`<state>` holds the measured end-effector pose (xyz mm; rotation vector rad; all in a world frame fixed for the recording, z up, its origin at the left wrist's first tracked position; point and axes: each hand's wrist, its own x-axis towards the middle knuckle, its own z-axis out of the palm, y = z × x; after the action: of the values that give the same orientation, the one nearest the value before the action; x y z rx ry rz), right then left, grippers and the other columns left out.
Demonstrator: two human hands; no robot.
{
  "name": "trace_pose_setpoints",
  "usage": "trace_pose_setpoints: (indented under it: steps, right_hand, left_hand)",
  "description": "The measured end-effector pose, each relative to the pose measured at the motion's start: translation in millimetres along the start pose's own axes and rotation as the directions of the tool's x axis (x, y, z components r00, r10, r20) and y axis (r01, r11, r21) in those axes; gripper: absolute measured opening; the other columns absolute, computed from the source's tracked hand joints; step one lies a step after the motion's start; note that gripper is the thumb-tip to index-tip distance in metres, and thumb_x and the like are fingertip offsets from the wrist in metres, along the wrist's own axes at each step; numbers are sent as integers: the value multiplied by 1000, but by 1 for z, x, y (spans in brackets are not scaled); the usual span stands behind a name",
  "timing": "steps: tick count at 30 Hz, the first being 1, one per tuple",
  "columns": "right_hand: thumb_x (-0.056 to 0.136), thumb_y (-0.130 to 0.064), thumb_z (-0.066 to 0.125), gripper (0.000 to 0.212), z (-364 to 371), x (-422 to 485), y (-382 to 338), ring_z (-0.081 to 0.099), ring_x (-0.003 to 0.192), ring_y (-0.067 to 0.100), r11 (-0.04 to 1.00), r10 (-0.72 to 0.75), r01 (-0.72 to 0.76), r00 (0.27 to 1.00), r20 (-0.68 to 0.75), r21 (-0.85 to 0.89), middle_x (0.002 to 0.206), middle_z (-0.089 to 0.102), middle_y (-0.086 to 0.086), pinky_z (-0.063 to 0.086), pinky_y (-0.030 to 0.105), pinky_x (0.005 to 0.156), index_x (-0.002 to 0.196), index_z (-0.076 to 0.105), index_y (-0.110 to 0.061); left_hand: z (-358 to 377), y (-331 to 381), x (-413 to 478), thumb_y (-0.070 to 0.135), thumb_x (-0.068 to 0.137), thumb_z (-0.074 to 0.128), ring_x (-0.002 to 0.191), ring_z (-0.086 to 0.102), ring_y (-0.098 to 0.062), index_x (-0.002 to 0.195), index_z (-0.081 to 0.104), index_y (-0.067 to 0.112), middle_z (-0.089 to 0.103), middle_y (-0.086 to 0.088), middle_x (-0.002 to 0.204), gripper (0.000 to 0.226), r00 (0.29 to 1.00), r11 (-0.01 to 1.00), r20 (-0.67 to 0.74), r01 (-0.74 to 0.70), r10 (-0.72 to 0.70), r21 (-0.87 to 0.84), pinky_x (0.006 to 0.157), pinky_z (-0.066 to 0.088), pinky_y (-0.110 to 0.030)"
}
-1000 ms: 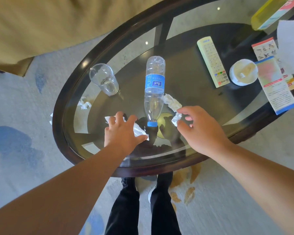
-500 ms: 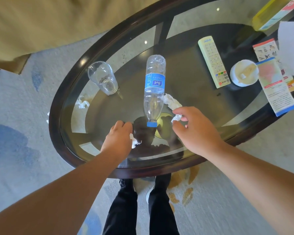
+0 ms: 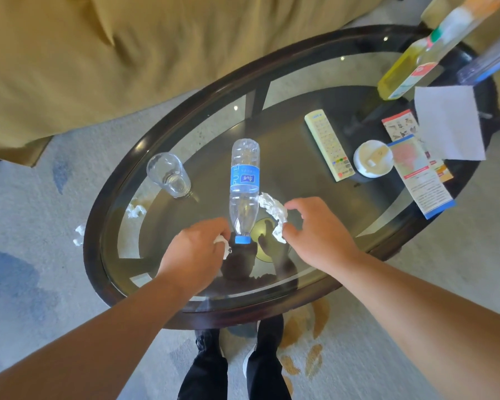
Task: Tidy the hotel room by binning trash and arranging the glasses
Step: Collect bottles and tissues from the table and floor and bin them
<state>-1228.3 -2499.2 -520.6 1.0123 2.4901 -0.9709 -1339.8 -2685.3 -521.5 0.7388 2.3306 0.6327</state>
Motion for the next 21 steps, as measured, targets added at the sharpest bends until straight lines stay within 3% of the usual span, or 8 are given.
trace_pose_setpoints:
  steps: [3, 8, 11, 15, 18, 21]
  right_hand:
    - [89, -30, 57, 45, 7, 8, 3, 57, 104, 19, 999, 1, 1, 1000, 27, -52, 135, 41, -4, 48, 35, 87, 133, 47, -28]
    - [84, -26, 62, 63, 24, 27, 13, 52, 111, 22, 986, -76, 86, 995, 71, -146, 140, 34, -2, 47, 32, 84, 140, 35, -30]
    - [82, -22, 65, 80, 33, 44, 19, 43, 124, 28, 966, -101, 121, 990, 100, -228, 152, 21, -2, 42, 32, 90, 148, 21, -33]
    - [84, -18, 65, 91, 44, 62, 27, 36, 129, 30, 930, -91, 144, 982, 168, -338, 157, 8, -6, 46, 37, 93, 150, 7, -38]
    - [85, -17, 62, 86, 51, 70, 30, 38, 124, 29, 911, -98, 166, 976, 193, -377, 154, 14, -7, 48, 39, 90, 150, 11, -38]
    - [83, -12, 61, 76, 55, 73, 32, 45, 107, 28, 915, -125, 180, 977, 171, -361, 137, 33, -4, 49, 39, 82, 147, 26, -33]
  left_hand:
    - [1, 7, 6, 10, 83, 47, 66, 51, -20, 74, 49, 21, 51, 5, 72, 14, 999, 999, -10, -40, 40, -19, 58, 43, -31]
    - [9, 6, 14, 37, 83, 61, 68, 49, -10, 83, 41, 28, 45, 13, 80, 22, 998, 999, -32, -52, 52, -1, 60, 39, -28]
    - [14, 2, 20, 52, 81, 56, 66, 47, -4, 79, 39, 31, 44, 15, 78, 27, 995, 997, -63, -80, 82, 19, 60, 38, -27]
    - [21, -8, 27, 53, 84, 47, 65, 47, -6, 79, 42, 27, 46, 11, 77, 26, 993, 995, -70, -96, 95, 0, 58, 34, -27]
    - [24, -14, 29, 53, 84, 43, 65, 48, -8, 80, 43, 26, 47, 10, 77, 27, 994, 995, -56, -98, 97, -11, 56, 33, -27]
    - [25, -17, 30, 48, 87, 43, 66, 49, -11, 79, 44, 26, 47, 9, 77, 23, 994, 995, -51, -99, 98, -10, 56, 34, -28]
